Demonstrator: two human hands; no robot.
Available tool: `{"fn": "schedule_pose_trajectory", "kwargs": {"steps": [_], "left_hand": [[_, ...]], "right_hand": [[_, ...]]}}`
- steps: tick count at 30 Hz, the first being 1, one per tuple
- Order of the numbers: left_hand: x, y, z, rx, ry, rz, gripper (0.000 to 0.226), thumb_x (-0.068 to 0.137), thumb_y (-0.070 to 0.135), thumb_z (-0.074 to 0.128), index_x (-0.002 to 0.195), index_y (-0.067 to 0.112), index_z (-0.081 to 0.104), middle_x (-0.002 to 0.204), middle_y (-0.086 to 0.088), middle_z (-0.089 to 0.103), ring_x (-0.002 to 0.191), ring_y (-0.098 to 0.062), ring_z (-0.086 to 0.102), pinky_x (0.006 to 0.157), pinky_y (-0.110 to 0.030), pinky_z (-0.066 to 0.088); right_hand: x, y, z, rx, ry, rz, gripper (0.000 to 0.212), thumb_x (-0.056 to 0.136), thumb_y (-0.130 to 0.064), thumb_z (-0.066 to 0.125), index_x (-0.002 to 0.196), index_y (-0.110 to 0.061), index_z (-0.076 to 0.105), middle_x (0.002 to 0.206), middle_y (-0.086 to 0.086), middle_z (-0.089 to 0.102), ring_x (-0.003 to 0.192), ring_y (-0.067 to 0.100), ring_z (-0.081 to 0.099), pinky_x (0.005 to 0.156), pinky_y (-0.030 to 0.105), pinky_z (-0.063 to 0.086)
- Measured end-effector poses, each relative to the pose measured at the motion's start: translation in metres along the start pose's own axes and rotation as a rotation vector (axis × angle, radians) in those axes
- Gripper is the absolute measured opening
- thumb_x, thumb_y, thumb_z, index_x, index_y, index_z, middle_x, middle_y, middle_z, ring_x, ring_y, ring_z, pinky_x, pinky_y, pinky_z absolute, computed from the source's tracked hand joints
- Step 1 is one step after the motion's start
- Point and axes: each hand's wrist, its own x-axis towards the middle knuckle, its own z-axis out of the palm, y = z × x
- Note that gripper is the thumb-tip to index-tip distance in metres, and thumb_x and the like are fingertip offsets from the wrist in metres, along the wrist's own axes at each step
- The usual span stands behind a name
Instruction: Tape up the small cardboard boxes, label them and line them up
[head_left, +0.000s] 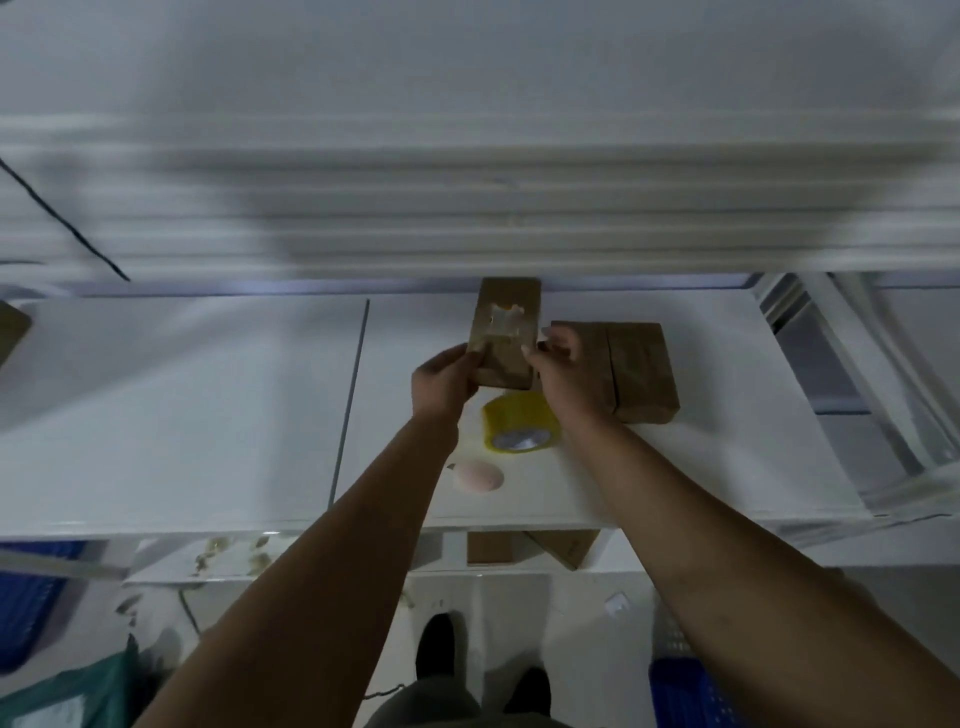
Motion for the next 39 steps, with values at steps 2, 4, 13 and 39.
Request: {"fn": "schedule_pose_trajectory", "kwargs": {"steps": [2, 4, 13, 39], "left_hand": [[-0.008, 0.007, -0.009, -0.064, -0.043, 0.049, 0.028, 0.092, 0.012, 0.077, 0.120, 0.011, 0.075, 0.105, -0.013, 0.079, 0.104, -0.027, 0.075, 0.097, -0.036, 0.060], [-0.013, 0.011, -0.020, -0.083, -0.098, 0.070, 0.045, 0.092, 0.013, 0.076, 0.137, 0.011, 0.066, 0.115, -0.015, 0.077, 0.112, -0.028, 0.073, 0.101, -0.038, 0.057], [-0.037, 0.051, -0.074, 0.076, -0.225, 0.120, 0.033, 0.101, 0.028, 0.065, 0.132, 0.019, 0.070, 0.115, -0.006, 0.077, 0.108, -0.029, 0.072, 0.085, -0.037, 0.061], [-0.043, 0.025, -0.158, 0.194, -0.237, 0.067, 0.054, 0.089, 0.048, 0.077, 0.132, 0.016, 0.071, 0.118, -0.009, 0.077, 0.106, -0.030, 0.075, 0.084, -0.041, 0.064]], "right_hand": [[-0.003, -0.005, 0.000, 0.022, -0.043, -0.021, 0.040, 0.087, -0.055, 0.072, 0.119, -0.045, 0.051, 0.123, -0.010, 0.064, 0.111, 0.017, 0.064, 0.097, 0.043, 0.054], [-0.007, -0.011, 0.001, 0.062, -0.118, -0.020, 0.046, 0.087, -0.057, 0.074, 0.125, -0.046, 0.051, 0.120, -0.014, 0.066, 0.109, 0.014, 0.066, 0.098, 0.044, 0.056], [-0.041, -0.028, 0.028, 0.011, -0.264, -0.144, 0.062, 0.081, -0.043, 0.085, 0.137, -0.037, 0.059, 0.125, -0.005, 0.071, 0.112, 0.011, 0.069, 0.083, 0.029, 0.060], [-0.100, -0.016, 0.080, 0.087, -0.336, 0.089, 0.061, 0.072, -0.035, 0.096, 0.124, -0.028, 0.066, 0.099, 0.005, 0.080, 0.087, 0.020, 0.079, 0.074, 0.037, 0.065]]}}
